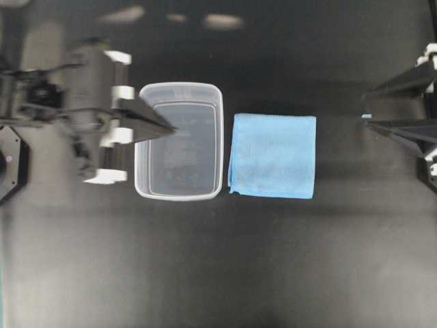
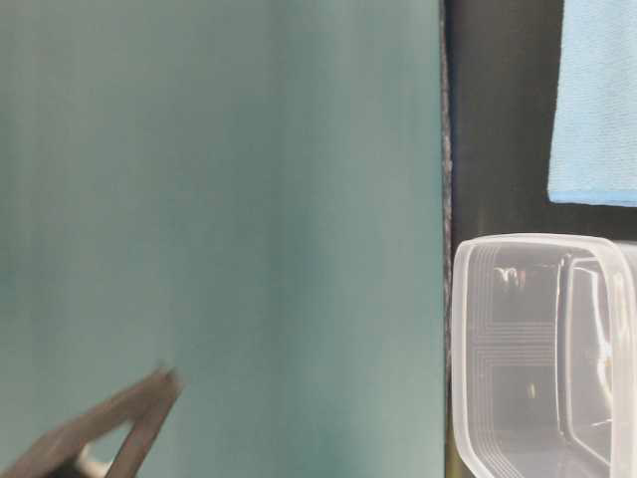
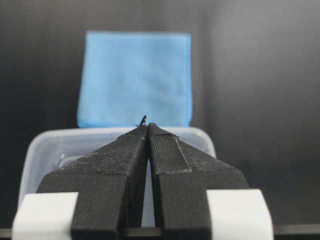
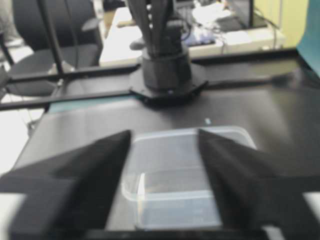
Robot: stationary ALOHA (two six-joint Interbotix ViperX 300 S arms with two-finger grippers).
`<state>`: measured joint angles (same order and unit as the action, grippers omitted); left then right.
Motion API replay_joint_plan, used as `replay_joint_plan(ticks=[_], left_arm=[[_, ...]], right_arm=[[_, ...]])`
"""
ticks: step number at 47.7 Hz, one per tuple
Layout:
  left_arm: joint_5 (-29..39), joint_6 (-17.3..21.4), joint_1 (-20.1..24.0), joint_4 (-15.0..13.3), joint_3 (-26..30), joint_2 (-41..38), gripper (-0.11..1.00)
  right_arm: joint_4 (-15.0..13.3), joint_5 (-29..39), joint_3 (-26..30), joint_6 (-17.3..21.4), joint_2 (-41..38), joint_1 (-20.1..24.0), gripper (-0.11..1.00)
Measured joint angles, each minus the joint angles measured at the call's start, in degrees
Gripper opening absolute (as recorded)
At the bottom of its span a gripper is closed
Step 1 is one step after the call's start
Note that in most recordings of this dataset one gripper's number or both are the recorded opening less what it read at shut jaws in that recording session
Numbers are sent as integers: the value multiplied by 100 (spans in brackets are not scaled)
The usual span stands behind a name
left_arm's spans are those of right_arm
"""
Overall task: Place the blue towel into the container with the left arm.
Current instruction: 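Move the left gripper over the clear container toward the blue towel, then lower the open left gripper onto the blue towel and close on it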
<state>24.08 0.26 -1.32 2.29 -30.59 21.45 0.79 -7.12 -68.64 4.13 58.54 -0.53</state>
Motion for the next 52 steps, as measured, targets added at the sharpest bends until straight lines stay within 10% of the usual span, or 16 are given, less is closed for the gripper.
replay_joint_plan(ticks=[7, 23, 52], left_arm=[[343, 18, 0, 9, 589, -606, 9], [1055, 26, 26, 9, 1942, -2065, 90], [1424, 53, 35, 18, 3788, -4869, 89]], right_arm=[[-9, 290, 0, 0, 167, -9, 77], [-9, 668, 0, 0, 483, -62, 76], [0, 703, 18, 0, 879, -88, 76]])
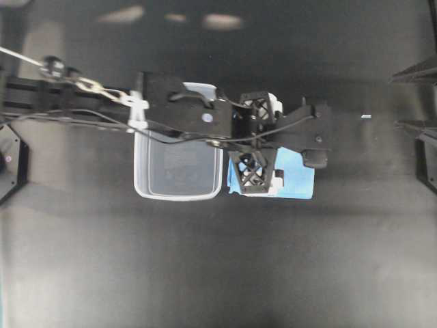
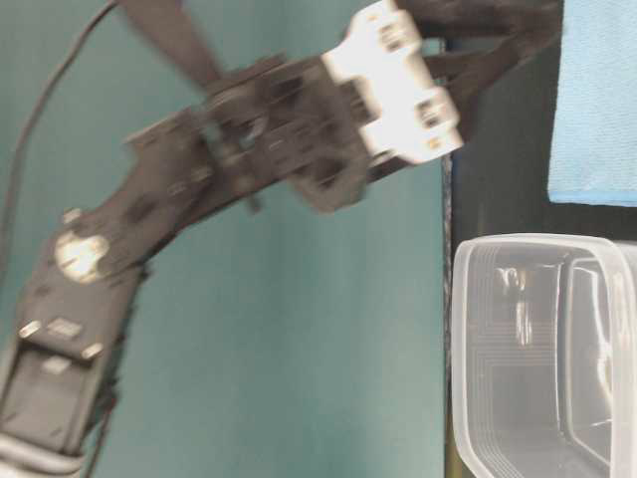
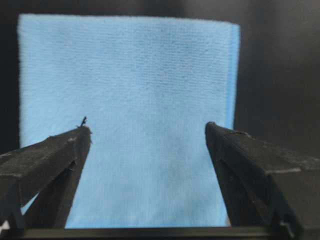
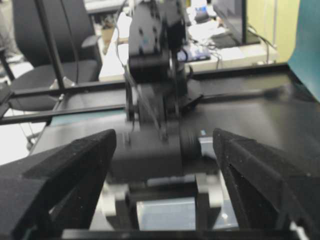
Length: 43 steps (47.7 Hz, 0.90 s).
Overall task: Place the blue towel into the container with the left arm.
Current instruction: 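Lower the open left gripper onto the blue towel and close on it, then lift the towel with the left gripper and carry it over the container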
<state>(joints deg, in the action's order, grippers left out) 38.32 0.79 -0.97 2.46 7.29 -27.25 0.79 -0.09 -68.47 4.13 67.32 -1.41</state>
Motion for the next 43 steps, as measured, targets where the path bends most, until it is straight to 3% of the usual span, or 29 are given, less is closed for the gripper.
replay_joint_plan(ticks=[20, 27, 34, 43], left_arm=[[18, -62, 149, 0, 114, -624, 88], [26, -97, 114, -9, 123, -694, 83], [26, -70, 53, -9, 114, -694, 60], [132, -35, -9, -9, 105, -686, 14]], right_arm=[[0, 0, 0, 9, 0, -53, 76], [0, 0, 0, 0, 0, -53, 76], [0, 0, 0, 0, 0, -53, 75], [0, 0, 0, 0, 0, -53, 75]])
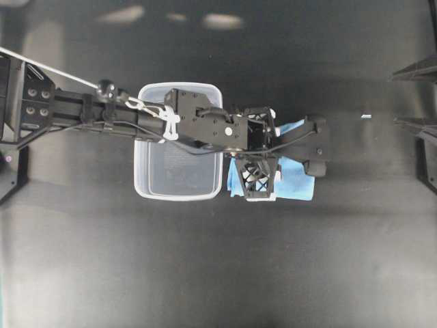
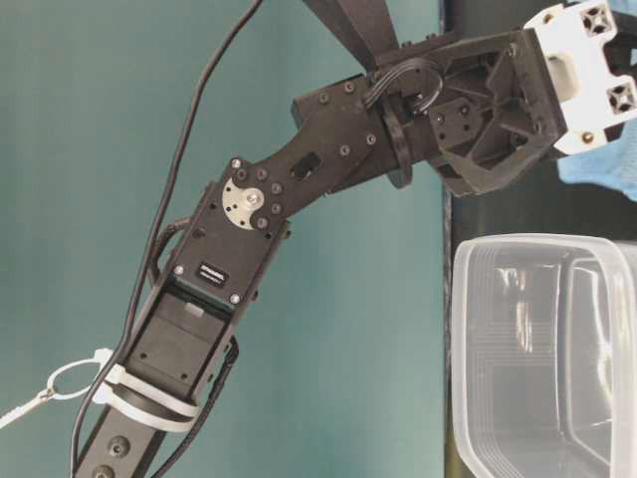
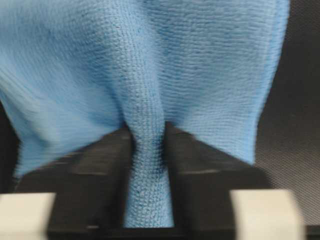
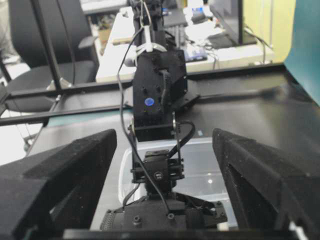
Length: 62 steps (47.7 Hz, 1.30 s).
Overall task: Place the blue towel into the container with the left arm.
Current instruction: 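Lift the towel with the left gripper and carry it over the container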
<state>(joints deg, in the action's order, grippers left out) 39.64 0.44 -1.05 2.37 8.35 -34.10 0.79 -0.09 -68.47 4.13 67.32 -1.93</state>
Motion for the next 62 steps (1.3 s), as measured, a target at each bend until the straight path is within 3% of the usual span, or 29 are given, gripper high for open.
replay_joint_plan(ticks=[3, 17, 29, 41, 62], left_arm=[[44, 9, -18, 9, 0, 35, 6], [299, 18, 26, 9, 149, 773, 6], [1371, 18, -18, 9, 97, 2065, 6], [2092, 9, 79, 9, -747, 3120, 6], [1503, -88, 246, 0, -2145, 3955, 6]], right_arm=[[9, 0, 0, 0, 0, 0, 75], [0, -44, 0, 0, 9, 0, 75], [0, -62, 0, 0, 18, -9, 75], [18, -132, 0, 229, 26, 0, 75], [18, -141, 0, 264, 26, -9, 75]])
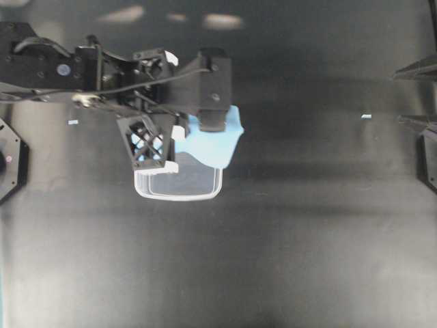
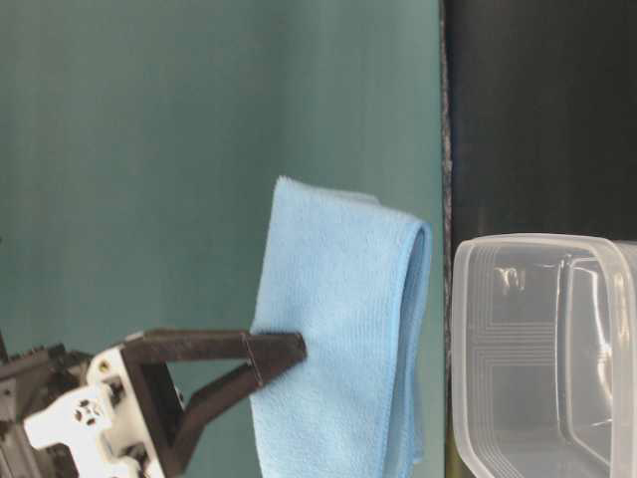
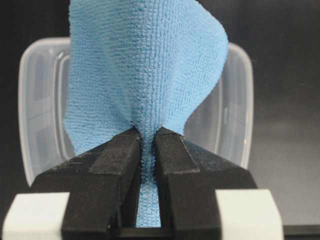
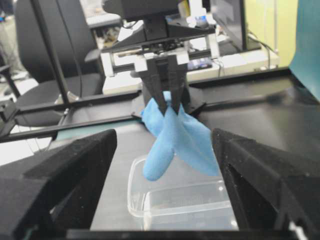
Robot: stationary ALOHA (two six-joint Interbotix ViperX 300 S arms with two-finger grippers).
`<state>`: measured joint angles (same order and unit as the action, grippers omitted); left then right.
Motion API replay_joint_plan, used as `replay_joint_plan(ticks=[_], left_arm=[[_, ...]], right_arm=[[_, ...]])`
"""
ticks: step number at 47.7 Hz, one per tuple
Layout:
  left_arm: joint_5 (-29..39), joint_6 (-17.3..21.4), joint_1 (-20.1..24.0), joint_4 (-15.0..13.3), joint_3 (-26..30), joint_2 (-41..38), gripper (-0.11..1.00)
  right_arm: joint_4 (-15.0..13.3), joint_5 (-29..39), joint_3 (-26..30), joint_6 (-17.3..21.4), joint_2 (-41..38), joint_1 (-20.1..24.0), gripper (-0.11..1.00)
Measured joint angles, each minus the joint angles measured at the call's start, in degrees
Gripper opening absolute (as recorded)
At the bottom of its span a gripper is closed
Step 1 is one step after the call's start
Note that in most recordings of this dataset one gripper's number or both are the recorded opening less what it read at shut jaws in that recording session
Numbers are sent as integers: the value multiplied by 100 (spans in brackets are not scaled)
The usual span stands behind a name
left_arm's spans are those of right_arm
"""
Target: Place the blue towel into the container with the left arm.
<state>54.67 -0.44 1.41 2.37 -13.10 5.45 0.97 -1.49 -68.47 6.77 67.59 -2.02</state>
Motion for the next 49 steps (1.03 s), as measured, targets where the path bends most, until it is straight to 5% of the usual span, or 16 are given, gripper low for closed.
replay_joint_plan(ticks=[34, 49], left_arm=[[-519, -26, 88, 9, -606, 246, 8], [-527, -44, 158, 0, -659, 246, 88]], right_arm=[[9, 0, 0, 0, 0, 0, 75], [0, 0, 0, 0, 0, 9, 75]])
